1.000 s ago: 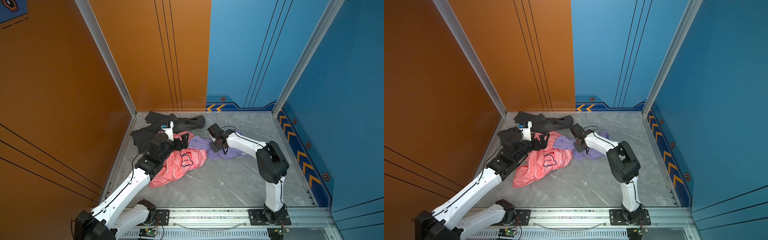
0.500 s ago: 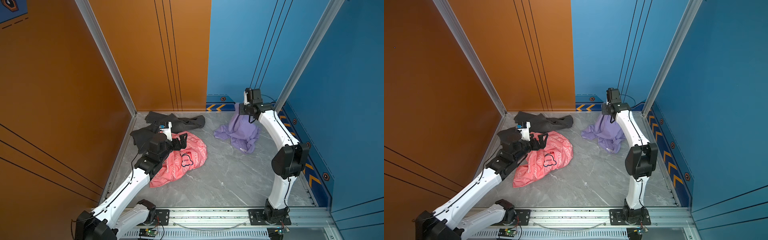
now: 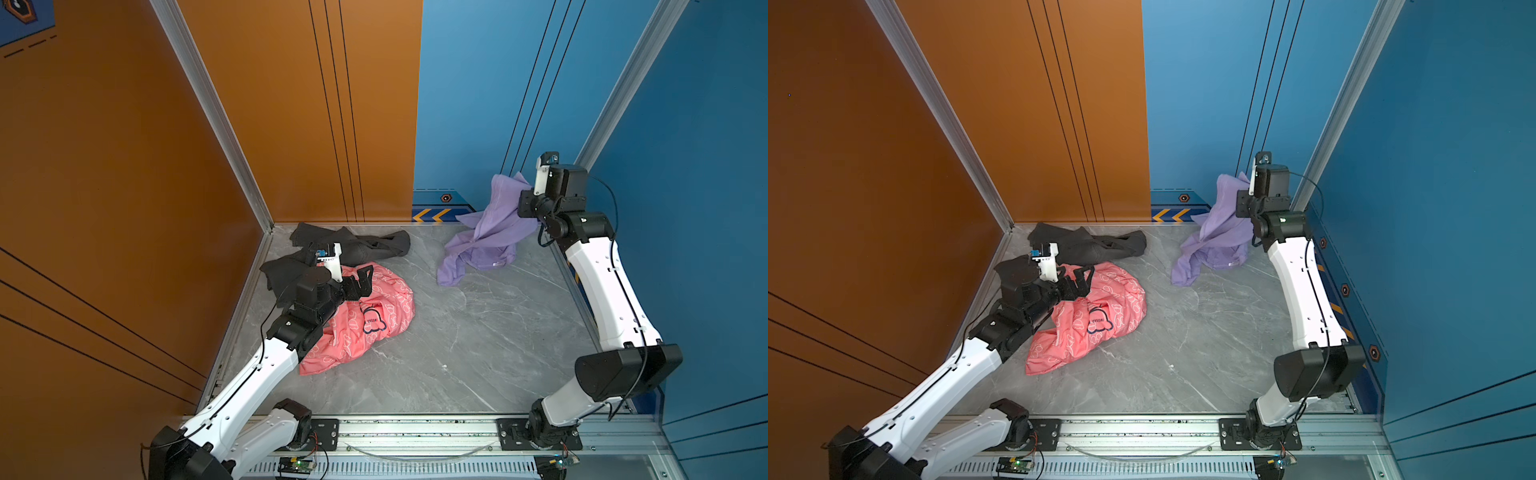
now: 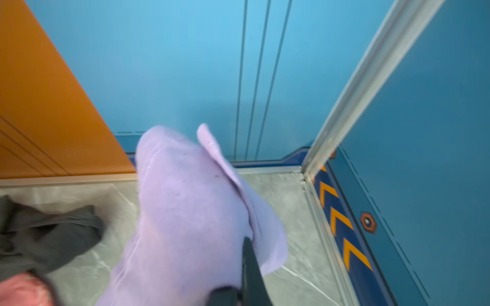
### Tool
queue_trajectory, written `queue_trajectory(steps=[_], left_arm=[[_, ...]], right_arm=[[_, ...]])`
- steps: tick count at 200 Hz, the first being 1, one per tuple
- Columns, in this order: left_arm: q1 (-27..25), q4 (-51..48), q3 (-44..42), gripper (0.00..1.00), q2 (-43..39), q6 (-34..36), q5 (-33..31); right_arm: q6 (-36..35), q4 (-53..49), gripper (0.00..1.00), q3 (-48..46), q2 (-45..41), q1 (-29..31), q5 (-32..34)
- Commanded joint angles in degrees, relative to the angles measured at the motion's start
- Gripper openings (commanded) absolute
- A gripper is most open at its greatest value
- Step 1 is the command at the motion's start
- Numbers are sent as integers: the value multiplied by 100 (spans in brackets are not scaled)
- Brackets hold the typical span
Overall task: Pick out a specific cloth from the pile
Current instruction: 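Lift the lavender shirt and move it farther from the pile with the right gripper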
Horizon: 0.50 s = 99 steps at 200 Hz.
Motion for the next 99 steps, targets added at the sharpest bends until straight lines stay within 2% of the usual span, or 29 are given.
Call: queue_trajectory(steps=[1, 7, 13, 33, 46, 54, 65, 99], left_arm=[[55, 135, -94, 98, -4, -20, 114], [57, 144, -96, 98, 9, -20, 110], [57, 144, -95, 98, 22, -20, 121], [64, 148, -97, 98, 51, 31, 112], [72, 137, -95, 98, 47, 98, 57], [81, 113, -83, 98, 34, 142, -2], [94, 17, -65, 98, 8, 224, -134], [161, -422, 12, 98, -187, 599, -789]], right_arm=[[-229, -149, 3, -1011, -525, -122, 938], [-229, -190, 5, -1297, -679, -135, 1070], [-229, -257, 12, -1555, -827, -155, 1101], [-183, -571, 54, -2062, -1173, -200, 729], [-82, -726, 75, -2106, -1331, -201, 449], [-9, -770, 84, -2060, -1411, -196, 272], [113, -780, 90, -1984, -1502, -201, -7], [415, -758, 95, -1767, -1469, -162, -808]])
